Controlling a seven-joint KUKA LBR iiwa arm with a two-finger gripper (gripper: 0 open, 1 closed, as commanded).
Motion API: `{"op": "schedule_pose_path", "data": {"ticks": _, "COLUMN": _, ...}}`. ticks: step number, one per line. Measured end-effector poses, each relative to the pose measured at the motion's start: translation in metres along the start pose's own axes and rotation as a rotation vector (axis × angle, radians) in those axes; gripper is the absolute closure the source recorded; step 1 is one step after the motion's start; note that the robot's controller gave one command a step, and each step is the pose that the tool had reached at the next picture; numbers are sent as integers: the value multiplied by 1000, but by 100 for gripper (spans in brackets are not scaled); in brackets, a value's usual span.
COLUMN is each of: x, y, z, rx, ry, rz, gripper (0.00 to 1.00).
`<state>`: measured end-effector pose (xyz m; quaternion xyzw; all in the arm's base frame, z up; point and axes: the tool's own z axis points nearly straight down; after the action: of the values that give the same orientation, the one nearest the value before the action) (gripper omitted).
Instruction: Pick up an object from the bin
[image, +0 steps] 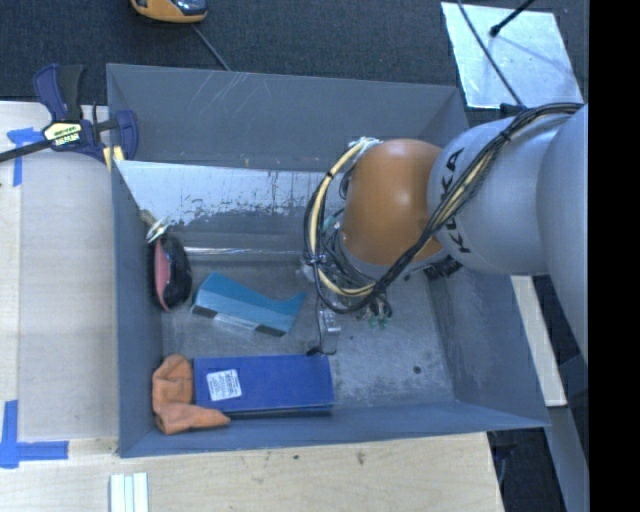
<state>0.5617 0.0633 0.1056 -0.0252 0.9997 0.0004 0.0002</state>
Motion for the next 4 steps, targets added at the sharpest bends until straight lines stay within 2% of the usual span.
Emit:
{"op": "schedule_pose_path", "data": {"ticks": 1, "x": -2, "y": 21, "z": 24, "rx": 2, "ry": -1, "rz": -50, "gripper": 0}}
{"op": "schedule_pose_path", "data": {"ticks": 2, "x": -19, "y": 39, "z": 35, "rx": 1, "ry": -2, "rz": 104, "gripper": 100}}
{"op": "schedule_pose_path", "data": {"ticks": 3, "x": -19, "y": 39, "z": 35, "rx": 1, "ry": -2, "rz": 105, "gripper": 100}}
{"op": "schedule_pose_path", "data": {"ticks": 4, "x": 7, "y": 27, "z": -37, "rx": 3, "ry": 6, "rz": 127, "gripper": 100}}
